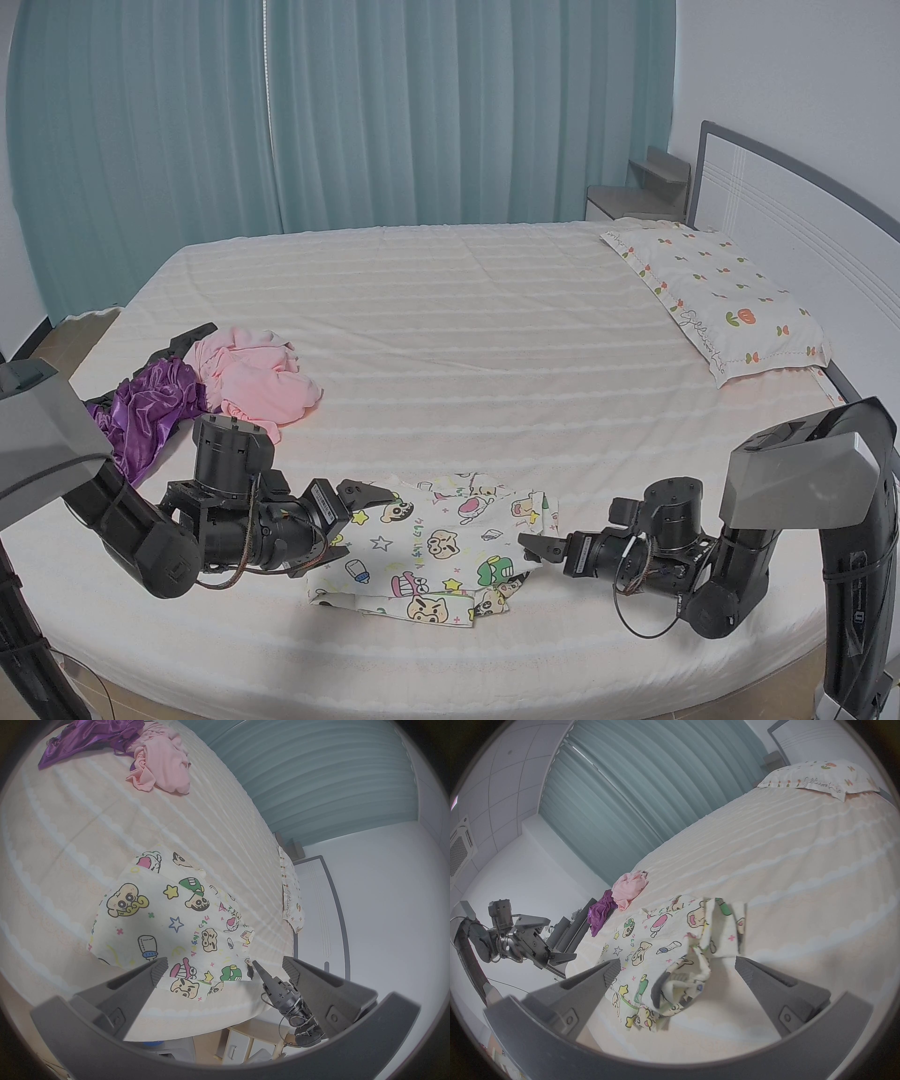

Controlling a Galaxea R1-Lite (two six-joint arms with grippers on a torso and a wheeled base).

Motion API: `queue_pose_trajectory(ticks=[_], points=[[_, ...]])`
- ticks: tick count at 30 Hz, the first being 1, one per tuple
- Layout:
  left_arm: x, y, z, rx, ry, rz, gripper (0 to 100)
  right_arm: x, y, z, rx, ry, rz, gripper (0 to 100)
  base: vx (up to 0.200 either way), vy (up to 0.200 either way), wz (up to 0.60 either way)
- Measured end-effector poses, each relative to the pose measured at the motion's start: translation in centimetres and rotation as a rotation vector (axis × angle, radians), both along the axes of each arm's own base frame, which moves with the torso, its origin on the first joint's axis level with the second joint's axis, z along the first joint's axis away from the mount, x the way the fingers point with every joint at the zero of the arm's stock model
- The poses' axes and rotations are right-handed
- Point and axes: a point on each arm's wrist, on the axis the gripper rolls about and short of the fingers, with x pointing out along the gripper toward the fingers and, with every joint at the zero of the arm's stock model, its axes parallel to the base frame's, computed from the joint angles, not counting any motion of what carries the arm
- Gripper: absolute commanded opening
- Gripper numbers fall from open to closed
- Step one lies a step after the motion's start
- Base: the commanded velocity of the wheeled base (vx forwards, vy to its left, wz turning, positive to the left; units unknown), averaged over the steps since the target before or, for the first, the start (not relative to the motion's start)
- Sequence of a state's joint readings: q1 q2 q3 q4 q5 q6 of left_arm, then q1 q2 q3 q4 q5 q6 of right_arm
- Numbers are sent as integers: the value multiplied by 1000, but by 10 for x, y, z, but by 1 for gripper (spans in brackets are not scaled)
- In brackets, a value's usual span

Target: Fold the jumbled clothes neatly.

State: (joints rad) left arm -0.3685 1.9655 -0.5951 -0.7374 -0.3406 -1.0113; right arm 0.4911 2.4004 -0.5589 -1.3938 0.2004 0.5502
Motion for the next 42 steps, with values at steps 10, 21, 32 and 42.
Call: queue_pose_trajectory(ticks=[10, 21, 32, 42], points=[[-2, 0, -3, 9, 8, -3, 100, 6, 19, -11, -14, 13, 41, 0, 0, 0, 0], [-1, 1, -5, 11, 14, -1, 100, -5, 14, -13, -41, 45, 42, 0, 0, 0, 0], [-1, 0, -6, 13, 17, -2, 100, -32, -2, -5, -96, 84, 58, 0, 0, 0, 0], [-1, 0, -7, 13, 17, -2, 100, -46, -8, -5, -147, 93, 89, 0, 0, 0, 0]])
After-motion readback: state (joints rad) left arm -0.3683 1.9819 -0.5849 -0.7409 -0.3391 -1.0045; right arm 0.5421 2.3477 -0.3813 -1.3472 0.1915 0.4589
